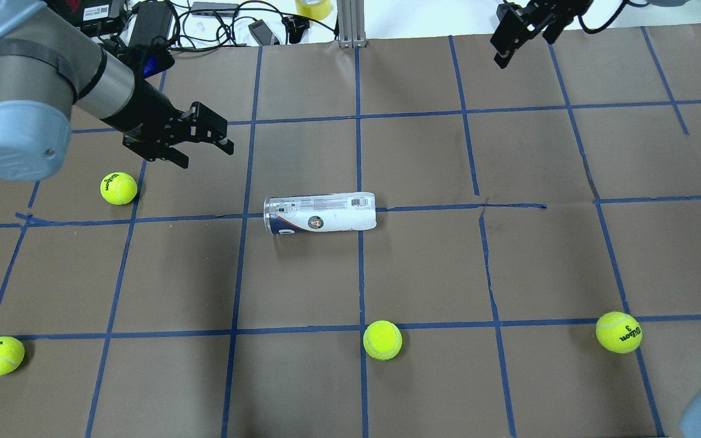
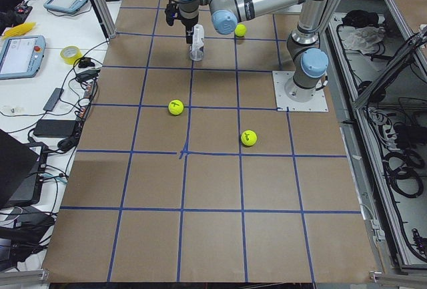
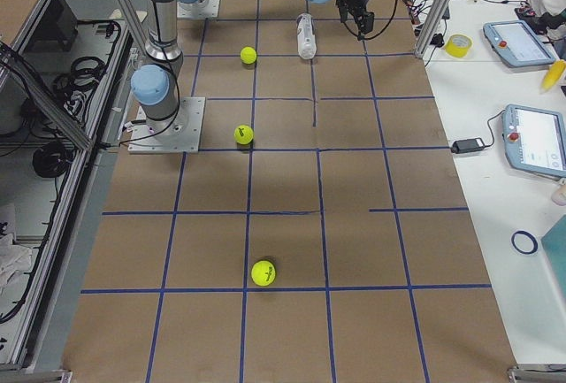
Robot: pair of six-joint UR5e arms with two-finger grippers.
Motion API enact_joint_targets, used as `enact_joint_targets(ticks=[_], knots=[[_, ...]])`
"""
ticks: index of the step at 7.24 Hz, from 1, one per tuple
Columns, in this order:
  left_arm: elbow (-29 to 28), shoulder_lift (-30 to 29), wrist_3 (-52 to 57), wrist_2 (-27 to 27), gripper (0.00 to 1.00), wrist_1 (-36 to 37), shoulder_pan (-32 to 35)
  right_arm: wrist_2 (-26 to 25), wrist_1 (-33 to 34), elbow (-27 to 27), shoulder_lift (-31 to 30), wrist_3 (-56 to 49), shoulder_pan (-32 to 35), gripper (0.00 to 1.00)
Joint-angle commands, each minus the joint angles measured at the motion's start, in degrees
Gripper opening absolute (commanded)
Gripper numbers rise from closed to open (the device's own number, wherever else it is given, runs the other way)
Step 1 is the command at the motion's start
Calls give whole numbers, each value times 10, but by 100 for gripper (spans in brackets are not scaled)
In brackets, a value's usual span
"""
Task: Lift up tennis ball bucket
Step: 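Raise the right gripper away while the left gripper reaches toward the lying tube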
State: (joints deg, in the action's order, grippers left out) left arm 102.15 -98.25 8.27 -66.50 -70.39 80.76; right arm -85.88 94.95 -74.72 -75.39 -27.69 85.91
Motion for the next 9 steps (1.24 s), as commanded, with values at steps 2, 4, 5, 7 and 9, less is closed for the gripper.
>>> enact_joint_targets(ticks=[2, 4, 5, 7, 9], knots=[[26, -95, -1, 75, 100, 114, 2, -24, -2, -81, -57, 171, -1, 100], [25, -143, -1, 121, 100, 137, 5, -32, -2, -153, -123, 236, 0, 100], [25, -158, -2, 135, 100, 138, 5, -67, 0, -150, -126, 238, 13, 100], [32, -164, -4, 160, 100, 134, 7, -65, -6, -151, -153, 237, 29, 100], [52, -163, -8, 160, 100, 131, 15, -46, -2, -154, -162, 225, 29, 100]])
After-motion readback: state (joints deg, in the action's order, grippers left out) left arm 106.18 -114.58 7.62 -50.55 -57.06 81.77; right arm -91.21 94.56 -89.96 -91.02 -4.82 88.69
